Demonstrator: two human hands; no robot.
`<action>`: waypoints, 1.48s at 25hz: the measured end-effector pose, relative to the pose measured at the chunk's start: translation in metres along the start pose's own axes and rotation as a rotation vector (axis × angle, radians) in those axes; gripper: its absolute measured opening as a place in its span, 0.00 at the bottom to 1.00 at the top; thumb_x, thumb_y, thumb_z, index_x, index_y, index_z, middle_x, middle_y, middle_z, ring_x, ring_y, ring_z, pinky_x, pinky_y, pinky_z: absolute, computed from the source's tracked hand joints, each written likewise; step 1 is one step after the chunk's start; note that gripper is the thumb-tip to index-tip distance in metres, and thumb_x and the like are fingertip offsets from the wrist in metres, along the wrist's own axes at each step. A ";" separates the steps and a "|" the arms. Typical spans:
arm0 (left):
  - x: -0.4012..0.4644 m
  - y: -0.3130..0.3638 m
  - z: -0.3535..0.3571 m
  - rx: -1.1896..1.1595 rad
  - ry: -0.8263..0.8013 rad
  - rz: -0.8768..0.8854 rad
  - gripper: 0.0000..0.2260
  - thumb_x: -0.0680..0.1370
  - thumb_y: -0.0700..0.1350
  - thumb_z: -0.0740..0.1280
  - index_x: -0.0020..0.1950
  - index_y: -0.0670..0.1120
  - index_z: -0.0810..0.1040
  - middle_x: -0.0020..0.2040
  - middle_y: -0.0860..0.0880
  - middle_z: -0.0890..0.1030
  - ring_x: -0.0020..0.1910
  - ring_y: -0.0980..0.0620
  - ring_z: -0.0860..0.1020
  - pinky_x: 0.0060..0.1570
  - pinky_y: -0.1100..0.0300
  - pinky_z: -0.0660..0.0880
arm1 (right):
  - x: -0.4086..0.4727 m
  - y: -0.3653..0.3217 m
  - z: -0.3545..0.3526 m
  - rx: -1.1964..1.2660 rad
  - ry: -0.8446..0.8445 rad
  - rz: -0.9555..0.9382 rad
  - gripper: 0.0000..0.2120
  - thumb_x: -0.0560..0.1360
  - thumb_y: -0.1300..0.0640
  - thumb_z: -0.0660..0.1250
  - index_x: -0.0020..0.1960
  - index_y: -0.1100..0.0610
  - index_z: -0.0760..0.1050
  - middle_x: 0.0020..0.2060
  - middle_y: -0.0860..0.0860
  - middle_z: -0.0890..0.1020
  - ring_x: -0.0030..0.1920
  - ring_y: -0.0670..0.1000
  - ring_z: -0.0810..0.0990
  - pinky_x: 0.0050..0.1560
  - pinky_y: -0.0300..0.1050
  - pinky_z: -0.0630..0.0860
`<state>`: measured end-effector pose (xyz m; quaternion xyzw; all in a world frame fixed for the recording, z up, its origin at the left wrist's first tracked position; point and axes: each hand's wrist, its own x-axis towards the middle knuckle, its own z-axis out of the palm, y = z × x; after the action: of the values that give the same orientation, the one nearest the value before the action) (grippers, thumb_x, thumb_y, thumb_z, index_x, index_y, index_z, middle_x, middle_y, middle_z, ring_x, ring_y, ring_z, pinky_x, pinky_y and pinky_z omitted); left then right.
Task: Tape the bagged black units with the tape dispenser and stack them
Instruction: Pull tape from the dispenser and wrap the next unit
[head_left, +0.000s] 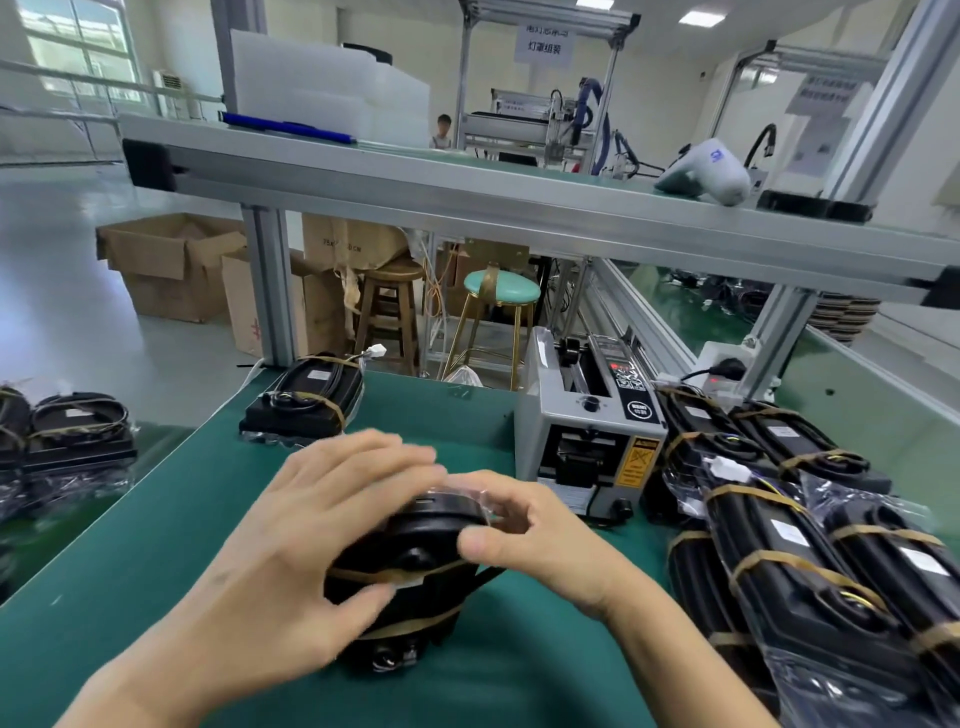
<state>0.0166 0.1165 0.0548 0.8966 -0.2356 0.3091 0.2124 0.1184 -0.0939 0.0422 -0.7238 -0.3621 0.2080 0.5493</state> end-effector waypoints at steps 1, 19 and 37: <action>0.000 0.000 0.000 -0.095 -0.027 -0.103 0.31 0.65 0.46 0.72 0.67 0.58 0.71 0.65 0.58 0.75 0.65 0.55 0.73 0.64 0.59 0.67 | -0.002 0.002 0.001 -0.029 -0.009 -0.002 0.26 0.66 0.50 0.74 0.63 0.44 0.76 0.60 0.44 0.80 0.63 0.46 0.76 0.65 0.50 0.71; 0.002 0.002 0.051 -0.199 0.121 -0.195 0.25 0.57 0.35 0.69 0.53 0.47 0.81 0.54 0.60 0.79 0.54 0.61 0.77 0.56 0.71 0.69 | -0.008 0.058 -0.027 0.375 1.007 0.212 0.09 0.75 0.66 0.65 0.52 0.57 0.81 0.37 0.50 0.81 0.32 0.44 0.78 0.32 0.35 0.74; -0.001 0.017 0.066 -0.157 0.265 -0.316 0.23 0.58 0.35 0.69 0.53 0.41 0.81 0.52 0.52 0.80 0.53 0.56 0.76 0.57 0.68 0.69 | 0.034 0.065 -0.061 0.440 1.319 0.446 0.08 0.71 0.60 0.74 0.35 0.55 0.78 0.27 0.49 0.72 0.28 0.48 0.66 0.32 0.41 0.64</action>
<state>0.0369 0.0680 0.0108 0.8546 -0.0857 0.3677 0.3566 0.2023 -0.1162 0.0032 -0.6279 0.2505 -0.0964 0.7305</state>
